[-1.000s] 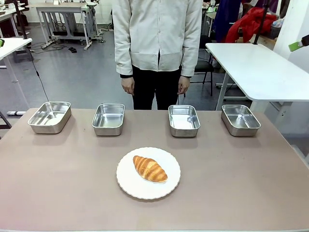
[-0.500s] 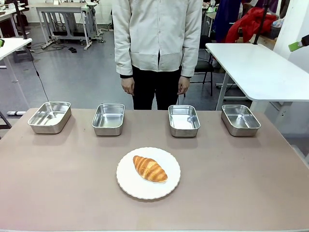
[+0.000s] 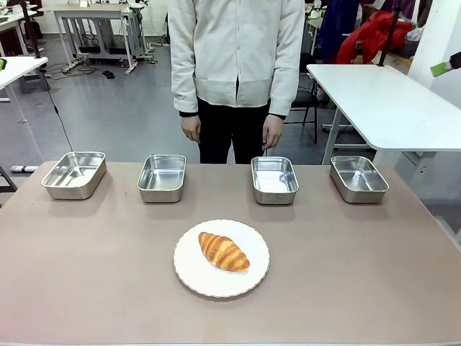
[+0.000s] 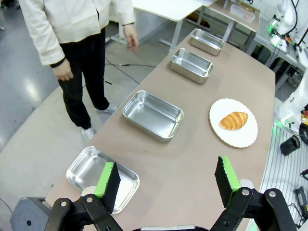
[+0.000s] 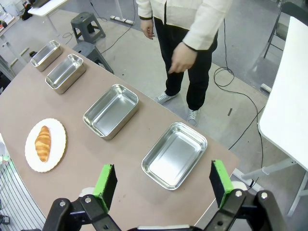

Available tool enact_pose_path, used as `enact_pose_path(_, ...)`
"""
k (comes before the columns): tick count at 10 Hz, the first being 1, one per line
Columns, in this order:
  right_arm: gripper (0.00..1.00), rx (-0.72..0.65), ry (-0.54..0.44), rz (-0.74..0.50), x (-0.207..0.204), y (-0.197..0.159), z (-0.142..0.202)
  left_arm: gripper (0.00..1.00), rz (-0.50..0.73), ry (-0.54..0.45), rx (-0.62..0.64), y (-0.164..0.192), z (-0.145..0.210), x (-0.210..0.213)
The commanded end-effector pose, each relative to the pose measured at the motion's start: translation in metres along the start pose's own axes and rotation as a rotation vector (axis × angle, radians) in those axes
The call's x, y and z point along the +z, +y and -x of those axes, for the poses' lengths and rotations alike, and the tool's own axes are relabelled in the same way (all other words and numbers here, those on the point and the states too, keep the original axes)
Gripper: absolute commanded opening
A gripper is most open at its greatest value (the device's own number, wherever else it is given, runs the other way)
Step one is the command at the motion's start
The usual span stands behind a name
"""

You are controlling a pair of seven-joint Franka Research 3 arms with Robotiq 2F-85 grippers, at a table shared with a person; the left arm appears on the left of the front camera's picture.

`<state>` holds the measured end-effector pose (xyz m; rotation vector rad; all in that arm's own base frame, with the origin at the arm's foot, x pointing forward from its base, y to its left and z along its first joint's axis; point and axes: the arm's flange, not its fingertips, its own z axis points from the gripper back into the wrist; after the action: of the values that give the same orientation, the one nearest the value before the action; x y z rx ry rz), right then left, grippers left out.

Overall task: Place the bread in the container.
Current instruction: Place the Butter Roll into the Airtight Container indicated by the human.

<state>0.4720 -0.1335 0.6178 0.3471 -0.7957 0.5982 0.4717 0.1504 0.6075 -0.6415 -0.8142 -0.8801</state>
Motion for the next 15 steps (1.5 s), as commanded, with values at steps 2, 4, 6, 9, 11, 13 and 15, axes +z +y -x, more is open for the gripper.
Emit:
enact_pose_path(2,1.00,0.000,-0.009,-0.006,-0.0001,0.0007,-0.0014,1.00,0.000,0.000,-0.001,-0.0004,-0.0004,0.0001)
enact_pose_path(4,1.00,0.000,-0.009,-0.006,-0.0001,0.0007,-0.0014,1.00,0.000,0.000,-0.001,-0.0004,-0.0004,0.0001)
enact_pose_path(6,1.00,0.000,-0.009,-0.006,-0.0001,0.0007,-0.0014,1.00,0.000,0.000,-0.001,-0.0004,-0.0004,0.0001)
enact_pose_path(9,1.00,0.000,-0.009,-0.006,-0.0001,0.0007,-0.0014,1.00,0.000,0.000,-0.001,-0.0004,-0.0004,0.0001)
enact_pose_path(11,1.00,0.000,-0.009,-0.006,-0.0001,0.0007,-0.0014,1.00,0.000,0.000,-0.001,-0.0004,-0.0004,0.0001)
enact_pose_path(13,1.00,0.000,-0.009,-0.006,-0.0001,0.0007,-0.0014,1.00,0.000,0.000,-0.001,-0.0004,-0.0004,0.0001)
enact_pose_path(15,1.00,0.000,-0.009,-0.006,-0.0001,0.0007,-0.0014,1.00,0.000,0.000,-0.001,-0.0004,-0.0004,0.0001)
